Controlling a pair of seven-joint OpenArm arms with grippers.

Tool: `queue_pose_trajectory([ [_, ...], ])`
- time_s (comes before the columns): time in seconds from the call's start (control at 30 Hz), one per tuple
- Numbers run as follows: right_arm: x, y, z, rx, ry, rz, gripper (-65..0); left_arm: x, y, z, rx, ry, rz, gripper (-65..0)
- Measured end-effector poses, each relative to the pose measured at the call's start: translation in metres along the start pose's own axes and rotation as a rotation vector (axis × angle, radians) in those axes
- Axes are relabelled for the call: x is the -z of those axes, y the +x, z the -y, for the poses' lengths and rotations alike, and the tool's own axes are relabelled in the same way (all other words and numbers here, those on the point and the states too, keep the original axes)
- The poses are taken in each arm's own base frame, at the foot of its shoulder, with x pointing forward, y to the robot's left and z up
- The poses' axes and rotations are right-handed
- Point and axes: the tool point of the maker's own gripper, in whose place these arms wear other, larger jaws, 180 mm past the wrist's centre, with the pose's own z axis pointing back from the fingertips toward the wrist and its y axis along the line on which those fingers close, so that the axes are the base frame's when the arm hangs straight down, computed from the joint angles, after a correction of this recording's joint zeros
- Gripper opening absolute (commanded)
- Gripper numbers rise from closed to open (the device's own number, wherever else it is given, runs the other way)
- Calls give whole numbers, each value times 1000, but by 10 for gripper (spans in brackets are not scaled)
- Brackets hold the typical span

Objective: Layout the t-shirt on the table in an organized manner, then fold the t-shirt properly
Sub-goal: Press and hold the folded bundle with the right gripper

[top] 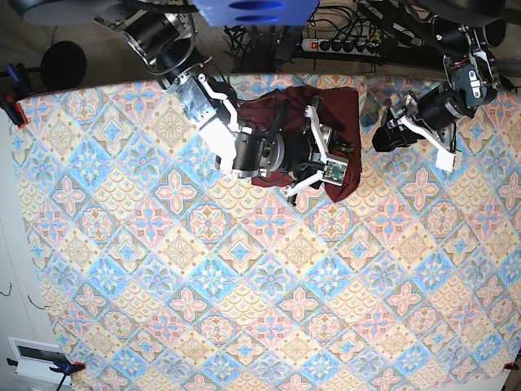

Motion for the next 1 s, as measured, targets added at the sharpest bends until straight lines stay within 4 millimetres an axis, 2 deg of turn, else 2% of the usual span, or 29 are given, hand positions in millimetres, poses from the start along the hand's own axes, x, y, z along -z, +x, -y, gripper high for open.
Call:
queue_pose_trajectory([
  [0.1,-9,-5,5,-9,-23,-5,-450,0,0,0,1,1,0,-360],
  [0.2,-35,-9,23,-16,-98,5,-450,0,0,0,0,0,-1,-360],
  [0.3,-52,-30,32,43,-160,-10,-450,1,-1,1,-1,-4,-2,-360],
  [0.4,-55,-55,29,115,-169,-54,-450,0,-2,0,-1,-1,-6,-360],
  [0.5,-61,-58,40,116,-189,-53,-450,5,-8,6,4,-18,-27,-360],
  [0.7,-52,-82,51,163,-176,-119,-455,6,-9,7,2,-24,-30,-360],
  [0.87,-49,-82,70,170,-190,-127,-534,6,-9,7,2,-24,-30,-360],
  [0.93,-48,-88,69,177,-184,-139,-540,6,-9,7,3,-23,-29,-360],
  [1.0,-40,-92,55,150,-141,-172,-537,6,-9,8,2,-25,-28,-360],
])
